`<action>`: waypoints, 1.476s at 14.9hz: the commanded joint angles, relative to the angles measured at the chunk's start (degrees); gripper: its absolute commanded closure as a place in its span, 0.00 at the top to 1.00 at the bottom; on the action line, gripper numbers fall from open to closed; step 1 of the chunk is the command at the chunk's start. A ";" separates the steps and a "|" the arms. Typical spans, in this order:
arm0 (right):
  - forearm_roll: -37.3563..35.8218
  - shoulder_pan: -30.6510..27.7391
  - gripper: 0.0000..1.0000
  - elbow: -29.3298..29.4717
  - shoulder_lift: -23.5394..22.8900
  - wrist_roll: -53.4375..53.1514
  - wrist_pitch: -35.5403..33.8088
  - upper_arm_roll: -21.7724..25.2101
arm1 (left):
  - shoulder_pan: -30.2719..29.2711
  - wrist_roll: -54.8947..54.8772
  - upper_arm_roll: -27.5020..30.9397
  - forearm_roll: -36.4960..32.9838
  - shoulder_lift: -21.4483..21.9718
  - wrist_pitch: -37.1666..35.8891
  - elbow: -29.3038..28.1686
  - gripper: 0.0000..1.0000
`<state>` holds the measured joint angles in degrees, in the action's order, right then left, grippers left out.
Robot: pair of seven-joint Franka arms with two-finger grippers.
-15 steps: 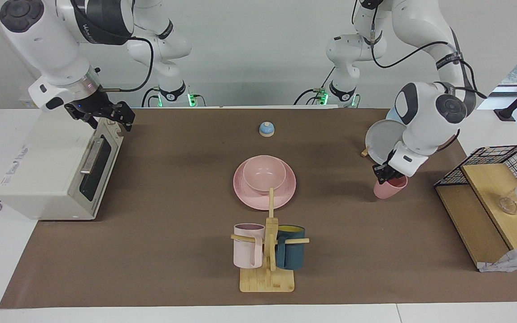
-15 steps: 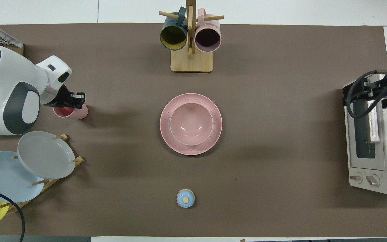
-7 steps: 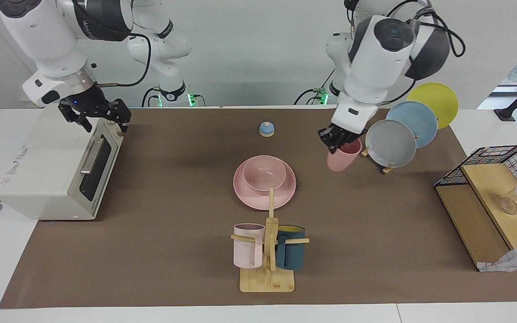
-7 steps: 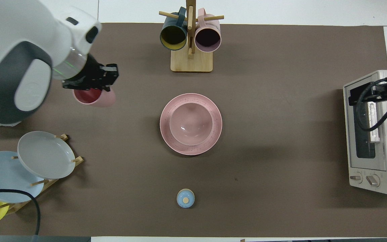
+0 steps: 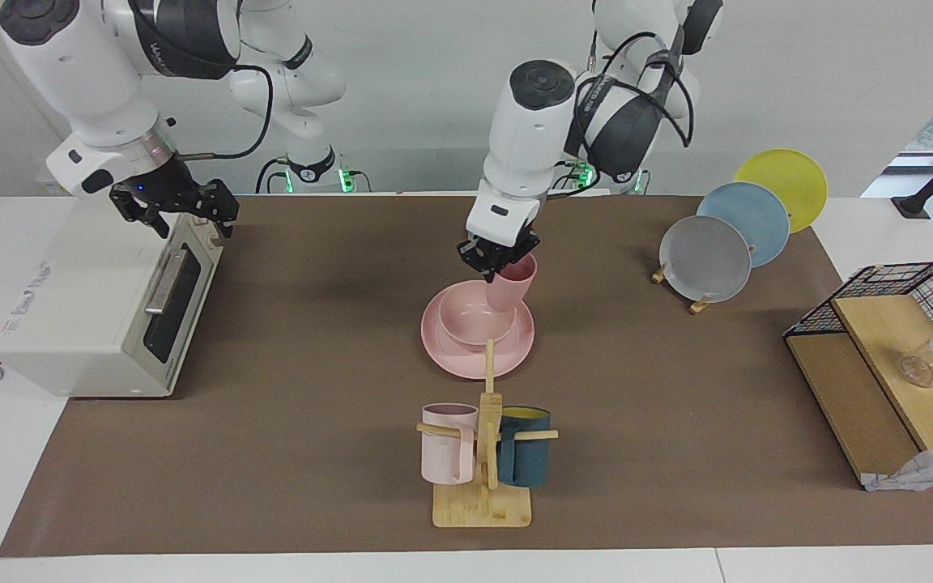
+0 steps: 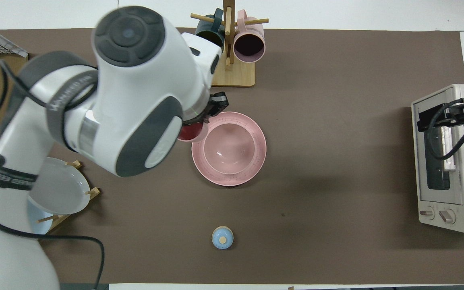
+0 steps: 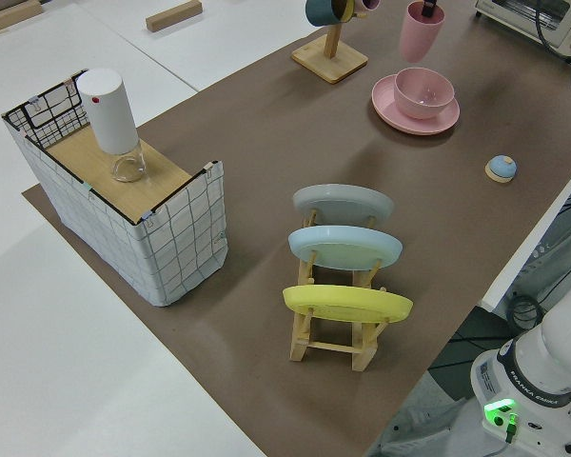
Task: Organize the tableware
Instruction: 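Lower the pink cup into the pink bowl and open the left gripper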
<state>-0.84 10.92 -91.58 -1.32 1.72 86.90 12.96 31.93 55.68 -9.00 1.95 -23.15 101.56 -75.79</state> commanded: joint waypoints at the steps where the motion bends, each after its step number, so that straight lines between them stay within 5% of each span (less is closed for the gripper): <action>1: -0.48 -0.28 1.00 -1.41 1.49 1.88 -0.33 0.14 | 1.55 3.11 1.00 0.24 0.91 3.63 -4.35 0.00; 9: -0.48 -0.37 1.00 -2.20 1.67 1.97 -0.41 0.14 | 3.84 6.55 1.00 -0.55 -3.39 10.84 -8.24 0.00; 20: 0.39 -1.33 1.00 -1.06 1.84 1.44 0.11 0.14 | 3.93 6.29 1.00 -1.43 -3.92 14.01 -11.31 0.00; 21: 0.57 -1.34 1.00 -1.06 1.84 1.44 0.20 0.23 | 3.84 6.20 1.00 -1.51 -3.92 13.75 -11.31 0.15; 22: 0.57 -1.34 1.00 -1.14 1.84 1.44 0.20 0.23 | 3.93 6.20 1.00 -1.51 -3.92 13.40 -11.31 0.68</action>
<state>-0.81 10.12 -91.96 -0.34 1.76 86.63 13.28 34.91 61.19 -8.91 1.40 -27.65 113.91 -85.85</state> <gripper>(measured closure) 0.000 0.907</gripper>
